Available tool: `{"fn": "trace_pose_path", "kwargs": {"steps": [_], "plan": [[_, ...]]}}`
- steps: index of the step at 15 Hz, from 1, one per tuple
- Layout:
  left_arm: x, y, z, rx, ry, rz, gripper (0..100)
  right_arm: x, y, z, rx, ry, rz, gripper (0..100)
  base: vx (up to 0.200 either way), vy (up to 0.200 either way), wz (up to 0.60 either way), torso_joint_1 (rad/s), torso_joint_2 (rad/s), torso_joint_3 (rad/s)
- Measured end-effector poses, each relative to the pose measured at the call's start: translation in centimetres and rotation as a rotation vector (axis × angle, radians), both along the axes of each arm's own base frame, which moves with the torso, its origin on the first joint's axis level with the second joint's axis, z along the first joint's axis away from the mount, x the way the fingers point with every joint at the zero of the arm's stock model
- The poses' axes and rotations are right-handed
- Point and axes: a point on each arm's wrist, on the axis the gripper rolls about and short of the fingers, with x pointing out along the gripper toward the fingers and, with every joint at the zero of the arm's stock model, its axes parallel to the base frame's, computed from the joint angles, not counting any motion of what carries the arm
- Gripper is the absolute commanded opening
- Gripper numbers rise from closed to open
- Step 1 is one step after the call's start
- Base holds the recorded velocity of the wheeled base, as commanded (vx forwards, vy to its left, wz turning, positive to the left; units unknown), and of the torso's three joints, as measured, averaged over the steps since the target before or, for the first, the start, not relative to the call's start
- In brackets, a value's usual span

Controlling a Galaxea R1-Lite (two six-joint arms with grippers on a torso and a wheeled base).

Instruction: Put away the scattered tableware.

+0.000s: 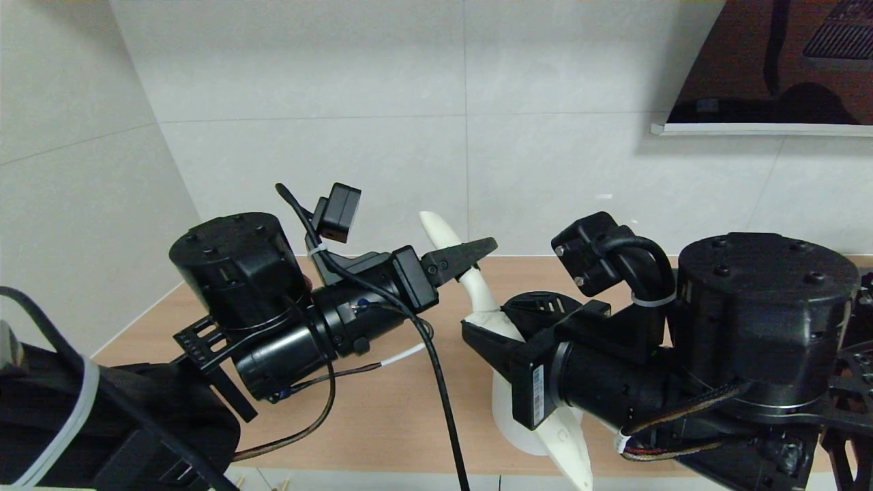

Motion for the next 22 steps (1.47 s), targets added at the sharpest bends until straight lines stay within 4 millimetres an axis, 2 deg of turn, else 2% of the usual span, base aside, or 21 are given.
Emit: {"fn": "trace_pose_path", "kwargs": {"steps": [15, 16, 22], "plan": [[-0.71, -0.39, 0.19, -0.011, -0.034, -0.022, 0, 0.06, -0.23, 0.32, 0.020, 0.005, -0.010, 0, 0.000, 0.000, 0.00, 0.000, 0.00, 0.000], [-0.73, -0.39, 0.19, -0.009, -0.036, -0.022, 0, 0.10, -0.25, 0.36, 0.023, 0.006, -0.012, 100, 0.000, 0.000, 0.00, 0.000, 0.00, 0.000], [-0.60, -0.47, 0.03, 0.010, -0.011, -0.023, 0, 0.21, -0.43, 0.54, 0.033, 0.002, -0.023, 100, 0.000, 0.000, 0.00, 0.000, 0.00, 0.000]]}}
